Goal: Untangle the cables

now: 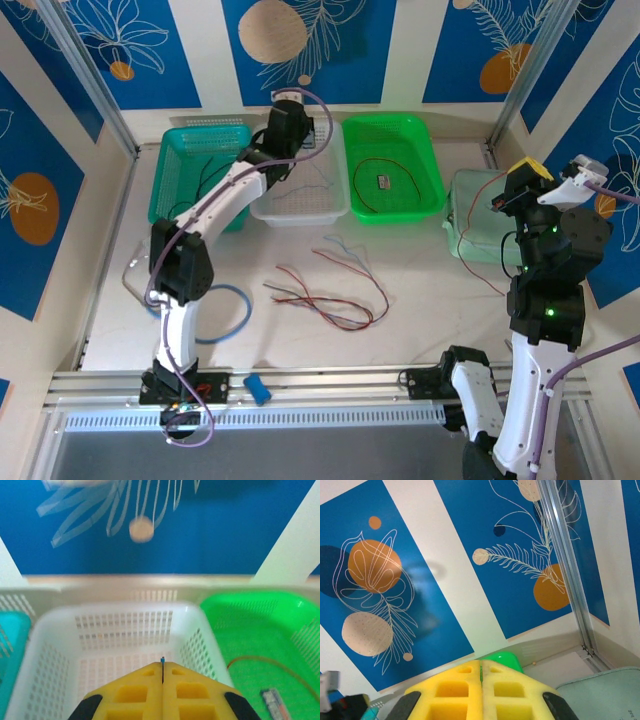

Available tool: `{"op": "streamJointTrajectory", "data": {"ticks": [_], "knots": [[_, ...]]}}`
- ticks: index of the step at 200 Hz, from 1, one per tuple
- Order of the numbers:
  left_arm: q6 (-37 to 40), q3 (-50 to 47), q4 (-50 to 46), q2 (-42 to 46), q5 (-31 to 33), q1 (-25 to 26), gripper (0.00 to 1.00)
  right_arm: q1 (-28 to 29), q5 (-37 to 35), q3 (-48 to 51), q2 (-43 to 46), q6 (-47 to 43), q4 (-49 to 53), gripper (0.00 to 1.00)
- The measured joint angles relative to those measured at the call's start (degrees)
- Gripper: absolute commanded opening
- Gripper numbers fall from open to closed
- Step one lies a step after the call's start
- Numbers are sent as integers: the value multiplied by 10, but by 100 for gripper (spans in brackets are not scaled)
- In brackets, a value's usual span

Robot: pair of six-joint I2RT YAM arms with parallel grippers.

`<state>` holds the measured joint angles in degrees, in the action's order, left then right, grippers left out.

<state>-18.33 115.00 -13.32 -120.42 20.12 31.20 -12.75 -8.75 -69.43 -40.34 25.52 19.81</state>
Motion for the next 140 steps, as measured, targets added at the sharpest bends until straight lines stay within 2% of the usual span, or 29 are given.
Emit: {"op": "streamJointTrajectory", "data": {"ticks": [61,92,105,112,117,140], "knots": [[-37,164,-210,-195,-70,-6,0,4,0,0,0,-2,0,0],[-50,181,-273,-225,-86,-12,0,8,0,0,0,-6,0,0],[-53,181,-285,-225,-86,-16,24,8,0,0,0,-6,0,0],[-56,181,-288,-225,-86,-19,43,8,0,0,0,-6,0,0],[-57,181,-289,-225,-88,-20,52,8,0,0,0,-6,0,0],[-56,181,-294,-225,-96,-26,63,8,0,-2,0,-6,2,0]]}}
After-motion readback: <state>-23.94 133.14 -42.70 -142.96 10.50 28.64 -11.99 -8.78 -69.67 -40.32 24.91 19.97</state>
